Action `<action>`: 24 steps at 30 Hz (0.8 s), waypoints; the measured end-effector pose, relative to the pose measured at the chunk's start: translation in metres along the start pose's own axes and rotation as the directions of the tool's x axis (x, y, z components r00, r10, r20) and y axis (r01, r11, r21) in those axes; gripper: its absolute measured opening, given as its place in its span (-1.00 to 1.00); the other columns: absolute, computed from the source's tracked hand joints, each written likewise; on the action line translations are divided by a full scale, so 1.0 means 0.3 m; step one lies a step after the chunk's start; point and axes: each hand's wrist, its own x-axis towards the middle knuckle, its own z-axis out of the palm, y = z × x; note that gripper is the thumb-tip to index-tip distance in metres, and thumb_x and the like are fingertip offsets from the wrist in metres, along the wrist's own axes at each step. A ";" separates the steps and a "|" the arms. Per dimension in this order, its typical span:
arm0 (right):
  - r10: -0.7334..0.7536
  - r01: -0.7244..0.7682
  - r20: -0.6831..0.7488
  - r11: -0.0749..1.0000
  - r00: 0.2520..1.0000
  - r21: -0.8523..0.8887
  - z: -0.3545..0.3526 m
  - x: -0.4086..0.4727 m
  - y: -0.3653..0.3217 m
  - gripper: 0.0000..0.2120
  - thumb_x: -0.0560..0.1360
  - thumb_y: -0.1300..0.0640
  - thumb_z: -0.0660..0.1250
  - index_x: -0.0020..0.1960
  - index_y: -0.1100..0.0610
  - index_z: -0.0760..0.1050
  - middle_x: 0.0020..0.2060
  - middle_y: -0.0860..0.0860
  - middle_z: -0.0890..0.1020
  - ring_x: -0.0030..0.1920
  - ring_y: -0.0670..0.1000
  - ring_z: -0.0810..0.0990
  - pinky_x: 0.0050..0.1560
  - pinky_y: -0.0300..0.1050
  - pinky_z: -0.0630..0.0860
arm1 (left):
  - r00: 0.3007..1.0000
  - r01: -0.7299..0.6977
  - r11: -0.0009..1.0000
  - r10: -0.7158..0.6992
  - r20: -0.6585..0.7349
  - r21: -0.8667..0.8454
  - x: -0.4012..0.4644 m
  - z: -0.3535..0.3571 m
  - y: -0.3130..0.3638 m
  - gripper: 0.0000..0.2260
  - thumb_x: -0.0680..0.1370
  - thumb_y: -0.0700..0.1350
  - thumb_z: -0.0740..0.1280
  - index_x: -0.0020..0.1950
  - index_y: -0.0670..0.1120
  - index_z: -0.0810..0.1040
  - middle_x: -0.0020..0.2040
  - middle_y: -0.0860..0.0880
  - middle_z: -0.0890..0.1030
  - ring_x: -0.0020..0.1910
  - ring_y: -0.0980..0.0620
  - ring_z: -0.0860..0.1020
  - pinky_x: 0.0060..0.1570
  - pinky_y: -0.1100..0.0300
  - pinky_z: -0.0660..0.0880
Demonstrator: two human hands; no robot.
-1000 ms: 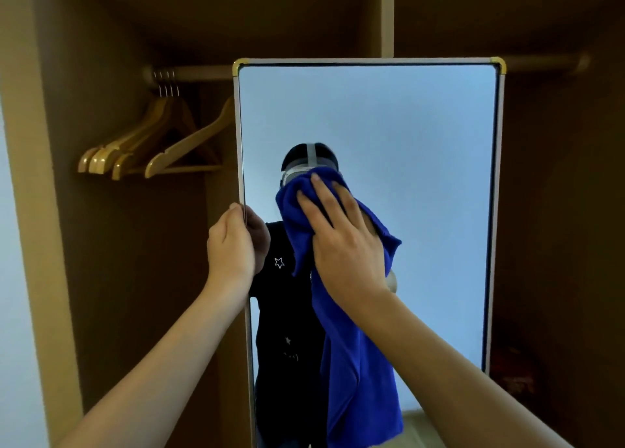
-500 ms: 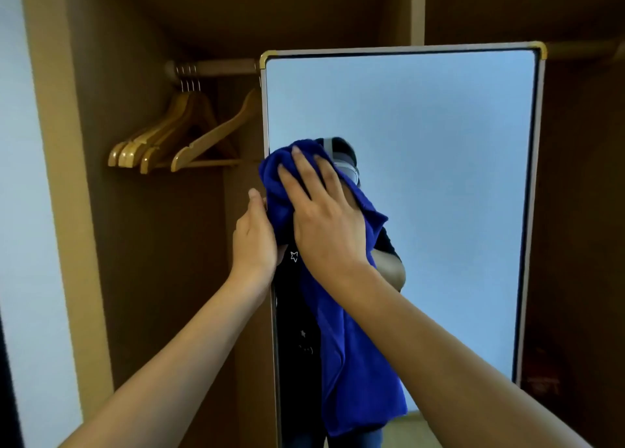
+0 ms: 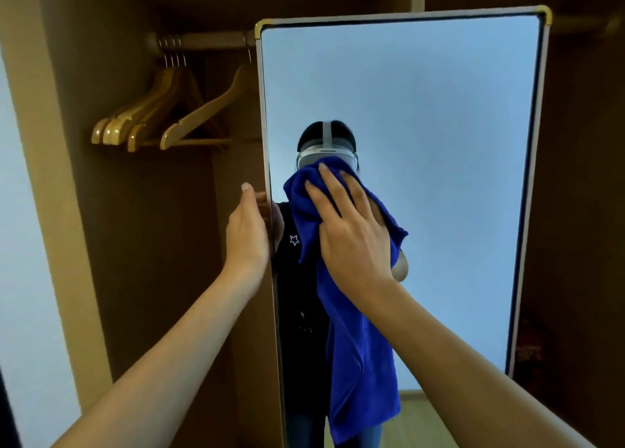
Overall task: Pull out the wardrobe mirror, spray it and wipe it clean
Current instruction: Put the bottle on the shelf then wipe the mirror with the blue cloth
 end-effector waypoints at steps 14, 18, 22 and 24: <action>-0.052 0.054 0.061 0.998 0.997 -0.034 0.031 -0.028 -0.095 -0.47 0.49 0.21 0.30 0.45 0.09 0.37 0.49 0.03 0.33 0.46 0.13 0.29 0.23 0.00 0.48 | 0.940 -0.300 0.938 0.259 0.221 0.176 -0.109 -0.087 -0.167 -0.74 0.66 0.10 0.08 0.27 0.07 0.42 0.14 0.16 0.56 0.13 0.17 0.57 0.15 0.10 0.55; -0.024 0.028 0.081 0.998 0.996 -0.050 0.014 -0.099 -0.056 -0.50 0.50 0.21 0.24 0.44 0.09 0.38 0.47 0.03 0.35 0.44 0.12 0.32 0.11 -0.04 0.55 | 0.902 -0.423 0.852 0.364 0.234 0.307 -0.122 -0.086 -0.193 -0.54 0.59 0.21 0.10 0.46 0.10 0.22 0.24 0.18 0.49 0.22 0.20 0.50 0.20 0.01 0.53; 0.025 -0.021 0.051 0.997 0.998 -0.072 -0.006 -0.155 0.014 -0.51 0.50 0.29 0.31 0.41 0.10 0.41 0.46 0.03 0.37 0.44 0.13 0.32 0.20 0.00 0.50 | 0.903 -0.427 0.836 0.377 0.204 0.346 -0.129 -0.079 -0.193 -0.51 0.63 0.10 0.17 0.51 -0.02 0.18 0.17 0.14 0.50 0.19 0.15 0.51 0.20 -0.01 0.52; 0.059 -0.055 0.040 0.995 0.997 -0.083 -0.017 -0.158 0.044 -0.48 0.49 0.30 0.32 0.43 0.10 0.39 0.46 0.03 0.37 0.44 0.14 0.32 0.25 0.03 0.46 | 0.910 -0.413 0.838 0.365 0.195 0.357 -0.132 -0.076 -0.189 -0.52 0.64 0.04 0.18 0.52 -0.04 0.17 0.14 0.15 0.50 0.16 0.14 0.51 0.21 0.05 0.51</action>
